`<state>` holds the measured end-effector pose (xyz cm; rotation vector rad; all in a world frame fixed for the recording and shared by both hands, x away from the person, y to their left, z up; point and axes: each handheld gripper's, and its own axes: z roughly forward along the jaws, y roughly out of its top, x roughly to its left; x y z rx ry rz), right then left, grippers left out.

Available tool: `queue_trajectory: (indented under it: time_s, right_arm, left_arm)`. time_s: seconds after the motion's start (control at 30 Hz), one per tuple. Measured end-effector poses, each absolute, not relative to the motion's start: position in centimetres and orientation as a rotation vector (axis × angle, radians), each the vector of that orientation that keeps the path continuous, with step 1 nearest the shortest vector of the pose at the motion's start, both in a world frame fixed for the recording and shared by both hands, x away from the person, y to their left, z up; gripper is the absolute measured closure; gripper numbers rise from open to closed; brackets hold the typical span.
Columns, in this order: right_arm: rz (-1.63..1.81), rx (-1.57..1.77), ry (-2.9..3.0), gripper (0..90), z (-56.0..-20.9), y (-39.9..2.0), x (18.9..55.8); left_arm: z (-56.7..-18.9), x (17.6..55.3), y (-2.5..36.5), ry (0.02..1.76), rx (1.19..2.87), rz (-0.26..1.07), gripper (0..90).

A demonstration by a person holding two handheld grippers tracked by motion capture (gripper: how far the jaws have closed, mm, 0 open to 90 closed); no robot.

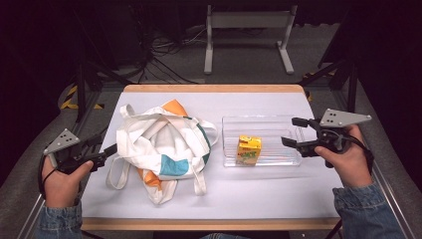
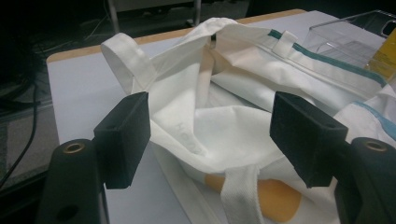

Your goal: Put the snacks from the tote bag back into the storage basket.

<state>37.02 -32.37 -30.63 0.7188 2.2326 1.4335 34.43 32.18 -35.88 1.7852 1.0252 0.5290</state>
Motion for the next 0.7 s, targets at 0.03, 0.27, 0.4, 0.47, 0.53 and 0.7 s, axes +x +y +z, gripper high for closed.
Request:
queue_trajectory:
  time_s: [0.03, 0.27, 0.4, 0.47, 0.53, 0.7]
  right_arm:
    - [1.424, 0.733, 2.225, 22.3, -30.8, -32.8, 36.8]
    - [1.41, 0.812, 2.158, 21.8, -31.9, -35.0, 35.3]
    - [1.41, 0.855, 2.117, 21.1, -33.0, -36.3, 34.2]
    - [1.415, 0.873, 2.103, 21.1, -33.6, -37.0, 33.7]
    - [1.435, 0.891, 2.074, 21.1, -34.1, -37.6, 33.2]
    - [1.435, 0.904, 2.016, 21.1, -36.0, -38.6, 32.2]
  left_arm:
    - [-35.9, 34.3, 32.2, 1.021, 1.787, 0.53, 29.8]
    - [-36.3, 33.0, 32.2, 1.004, 1.786, 0.536, 28.9]
    - [-36.8, 32.3, 32.3, 0.986, 1.799, 0.544, 28.4]
    - [-37.1, 32.0, 32.5, 0.986, 1.797, 0.547, 28.3]
    - [-37.5, 31.7, 32.6, 0.99, 1.794, 0.552, 28.2]
    - [-39.2, 30.8, 32.6, 0.996, 1.798, 0.565, 27.9]
